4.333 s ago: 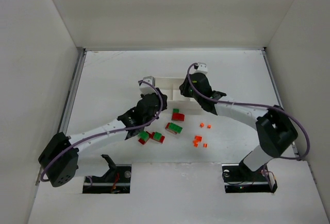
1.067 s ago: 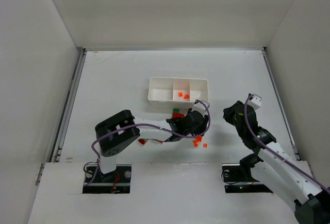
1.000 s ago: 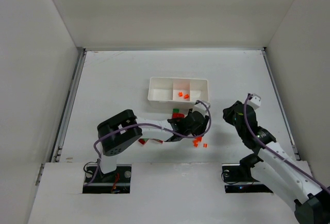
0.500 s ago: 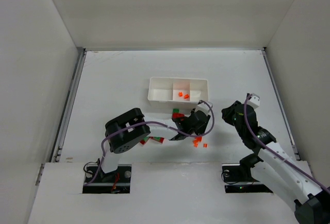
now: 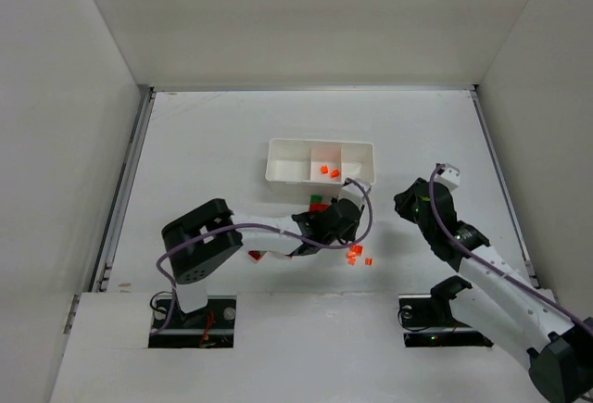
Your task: Sort the legos into containers by color
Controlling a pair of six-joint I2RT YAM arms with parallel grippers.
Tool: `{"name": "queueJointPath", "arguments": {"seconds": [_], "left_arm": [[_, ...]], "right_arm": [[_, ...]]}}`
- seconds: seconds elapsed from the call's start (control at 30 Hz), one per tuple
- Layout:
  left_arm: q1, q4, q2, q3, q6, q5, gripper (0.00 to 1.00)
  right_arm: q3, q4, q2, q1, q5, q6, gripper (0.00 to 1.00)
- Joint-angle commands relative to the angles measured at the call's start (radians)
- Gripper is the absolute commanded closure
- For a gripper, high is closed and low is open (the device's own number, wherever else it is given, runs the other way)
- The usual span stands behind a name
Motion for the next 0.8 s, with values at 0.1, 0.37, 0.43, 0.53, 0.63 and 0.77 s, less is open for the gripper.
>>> {"name": "queueJointPath", "arguments": {"seconds": [0.1, 0.37, 0.43, 0.53, 0.63, 0.77], "left_arm": [[0.045, 0.06, -0.313, -0.129, -0.049, -0.049, 0.82], [0.17, 0.037, -0.592, -0.29, -0.112, -0.103, 0.8], [0.207, 0.024, -0.626, -0.302, -0.118, -0.093, 0.8], [0.25, 0.006, -0.649, -0.305, -0.124, -0.081, 0.8], [0.278, 0.015, -0.648, -0.298, -0.124, -0.061, 0.79], [0.301, 0.027, -0.6, -0.258, -0.126, -0.038, 0.79]], "right_arm": [[0.178, 0.158, 0.161, 0.098, -0.012, -0.054, 0.78], [0.412, 0.293, 0.529, 0.193, -0.045, -0.103, 0.78], [0.453, 0.328, 0.6, 0.198, -0.052, -0.108, 0.79], [0.525, 0.35, 0.698, 0.198, -0.075, -0.111, 0.79], [0.593, 0.354, 0.787, 0.198, -0.097, -0.115, 0.79], [0.646, 0.345, 0.876, 0.198, -0.097, -0.115, 0.71]]}}
